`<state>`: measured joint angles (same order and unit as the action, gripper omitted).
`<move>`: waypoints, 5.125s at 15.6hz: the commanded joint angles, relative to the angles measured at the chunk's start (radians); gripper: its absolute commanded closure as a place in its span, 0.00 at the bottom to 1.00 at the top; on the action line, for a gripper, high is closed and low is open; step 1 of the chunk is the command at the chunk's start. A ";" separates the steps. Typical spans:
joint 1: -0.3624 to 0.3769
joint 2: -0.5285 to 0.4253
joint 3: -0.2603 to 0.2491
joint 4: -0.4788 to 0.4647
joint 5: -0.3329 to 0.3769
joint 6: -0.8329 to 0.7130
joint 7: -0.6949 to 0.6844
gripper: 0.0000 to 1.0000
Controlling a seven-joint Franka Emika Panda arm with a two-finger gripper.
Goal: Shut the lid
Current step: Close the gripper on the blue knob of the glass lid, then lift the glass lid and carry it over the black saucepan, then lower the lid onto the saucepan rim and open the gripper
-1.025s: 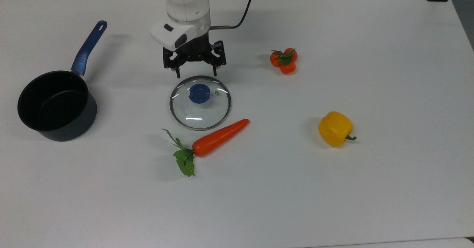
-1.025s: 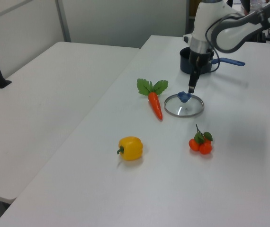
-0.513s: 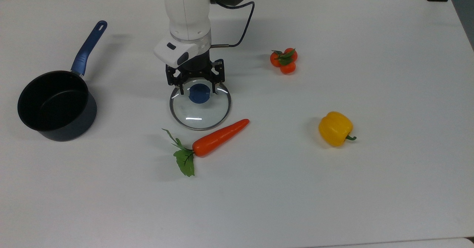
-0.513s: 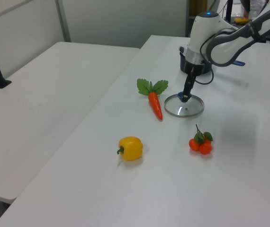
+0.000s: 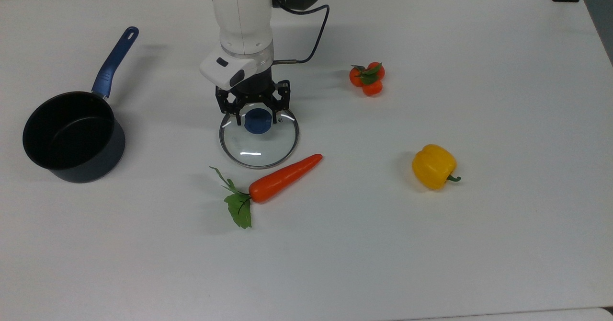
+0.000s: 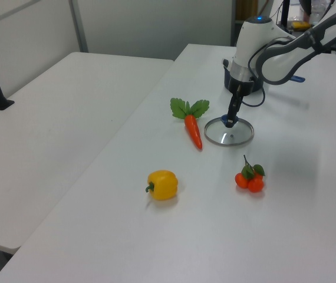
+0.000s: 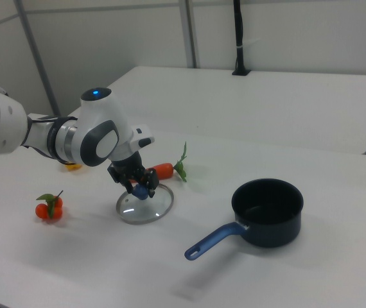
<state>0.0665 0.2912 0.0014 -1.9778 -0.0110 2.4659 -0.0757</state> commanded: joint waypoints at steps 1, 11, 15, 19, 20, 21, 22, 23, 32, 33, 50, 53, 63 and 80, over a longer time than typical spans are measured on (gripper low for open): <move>0.001 0.003 0.005 -0.003 0.017 0.033 0.014 0.26; -0.004 -0.061 0.003 0.008 0.054 -0.014 0.049 0.62; -0.028 -0.107 -0.006 0.114 0.051 -0.206 0.065 0.62; -0.124 -0.103 -0.006 0.259 0.036 -0.330 0.057 0.62; -0.154 -0.096 -0.006 0.293 0.026 -0.346 0.053 0.62; -0.180 -0.090 -0.006 0.319 -0.001 -0.352 0.047 0.61; -0.206 -0.087 -0.006 0.335 -0.035 -0.355 0.031 0.61; -0.232 -0.077 -0.006 0.342 -0.058 -0.354 0.005 0.61; -0.395 0.129 -0.006 0.531 -0.044 -0.349 -0.119 0.61; -0.404 0.150 -0.006 0.553 -0.040 -0.344 -0.119 0.61; -0.456 0.229 -0.006 0.583 0.048 -0.245 -0.121 0.61; -0.458 0.226 -0.007 0.583 0.045 -0.252 -0.121 0.60; -0.464 0.212 -0.009 0.573 0.048 -0.318 -0.110 0.58; -0.259 0.070 -0.006 0.492 -0.065 -0.350 0.150 0.00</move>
<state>-0.3051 0.4629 0.0046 -1.4041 -0.0040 2.1726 -0.0678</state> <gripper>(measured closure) 0.000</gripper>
